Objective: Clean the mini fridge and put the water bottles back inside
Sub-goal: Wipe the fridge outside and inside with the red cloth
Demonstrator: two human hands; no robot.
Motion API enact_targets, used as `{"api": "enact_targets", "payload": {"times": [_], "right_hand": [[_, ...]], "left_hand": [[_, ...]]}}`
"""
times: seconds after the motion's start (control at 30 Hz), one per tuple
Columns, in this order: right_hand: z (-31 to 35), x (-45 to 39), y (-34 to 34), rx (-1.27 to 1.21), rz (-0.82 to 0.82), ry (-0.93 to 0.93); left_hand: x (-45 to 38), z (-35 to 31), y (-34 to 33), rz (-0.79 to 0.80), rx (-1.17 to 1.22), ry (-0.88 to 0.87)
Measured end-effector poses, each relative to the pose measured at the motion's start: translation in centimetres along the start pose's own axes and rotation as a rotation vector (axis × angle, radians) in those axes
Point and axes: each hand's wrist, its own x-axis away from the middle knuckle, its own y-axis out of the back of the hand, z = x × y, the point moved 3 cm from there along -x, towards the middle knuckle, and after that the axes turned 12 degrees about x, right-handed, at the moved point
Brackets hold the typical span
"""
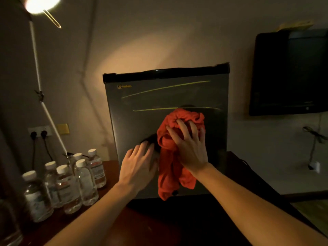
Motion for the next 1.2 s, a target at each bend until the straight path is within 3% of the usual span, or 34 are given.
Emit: {"api": "enact_targets", "payload": {"times": [0.27, 0.5, 0.6, 0.73, 0.87, 1.0, 1.2], "right_hand": [[4.8, 3.4, -1.4, 0.045, 0.069, 0.180], [7.7, -5.1, 2.3, 0.048, -0.010, 0.301], [8.7, -9.1, 3.8, 0.026, 0.044, 0.285], [8.6, -8.2, 3.9, 0.033, 0.060, 0.193], [5.7, -5.7, 3.4, 0.071, 0.030, 0.148], [-0.5, -2.9, 2.4, 0.118, 0.139, 0.049], [-11.5, -2.1, 3.4, 0.069, 0.195, -0.279]], "left_hand": [[0.9, 2.0, 1.0, -0.008, 0.082, 0.039], [0.6, 4.6, 2.3, -0.091, 0.147, 0.079], [-0.6, 5.8, 3.6, -0.144, 0.194, 0.138], [-1.2, 5.7, 4.0, -0.149, 0.197, 0.127], [-0.6, 3.6, 3.1, -0.096, 0.188, 0.060], [-1.0, 1.1, 2.2, -0.073, 0.174, -0.018], [-3.6, -2.3, 1.7, -0.068, 0.181, -0.057]]}}
